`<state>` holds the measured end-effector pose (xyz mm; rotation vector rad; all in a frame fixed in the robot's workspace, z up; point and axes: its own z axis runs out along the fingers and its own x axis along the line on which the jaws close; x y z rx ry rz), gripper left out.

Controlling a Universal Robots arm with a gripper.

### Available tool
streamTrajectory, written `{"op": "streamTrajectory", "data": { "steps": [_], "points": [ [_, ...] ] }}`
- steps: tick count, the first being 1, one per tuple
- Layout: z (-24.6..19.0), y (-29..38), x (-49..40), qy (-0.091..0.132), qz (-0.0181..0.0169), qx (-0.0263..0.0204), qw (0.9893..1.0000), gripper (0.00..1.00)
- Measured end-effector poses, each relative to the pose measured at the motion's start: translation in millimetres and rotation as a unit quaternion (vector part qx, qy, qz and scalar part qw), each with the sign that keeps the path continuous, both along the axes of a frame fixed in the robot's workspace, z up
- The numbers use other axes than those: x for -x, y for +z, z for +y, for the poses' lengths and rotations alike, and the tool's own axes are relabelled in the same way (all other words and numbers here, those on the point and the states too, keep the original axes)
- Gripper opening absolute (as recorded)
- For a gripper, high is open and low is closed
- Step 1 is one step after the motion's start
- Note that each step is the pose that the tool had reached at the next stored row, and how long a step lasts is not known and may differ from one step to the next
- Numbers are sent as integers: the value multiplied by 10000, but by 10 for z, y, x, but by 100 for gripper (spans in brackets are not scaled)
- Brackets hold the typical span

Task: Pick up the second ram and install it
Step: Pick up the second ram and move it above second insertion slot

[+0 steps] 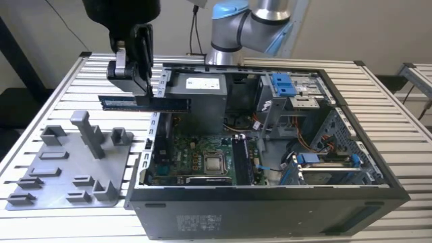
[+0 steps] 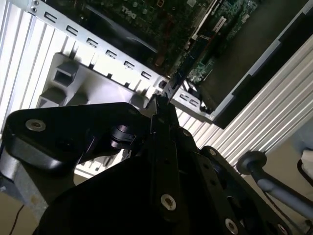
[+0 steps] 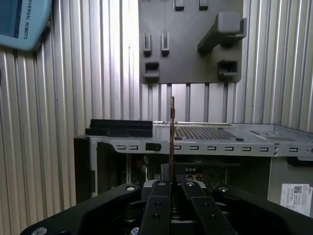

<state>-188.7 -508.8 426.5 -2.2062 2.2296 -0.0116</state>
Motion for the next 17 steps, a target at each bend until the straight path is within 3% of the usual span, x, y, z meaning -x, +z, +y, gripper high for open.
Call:
{"op": "streamTrajectory", "data": {
  "steps": [17],
  "points": [
    [-5, 0, -449, 0, 0, 0, 10000, 14]
  ]
}}
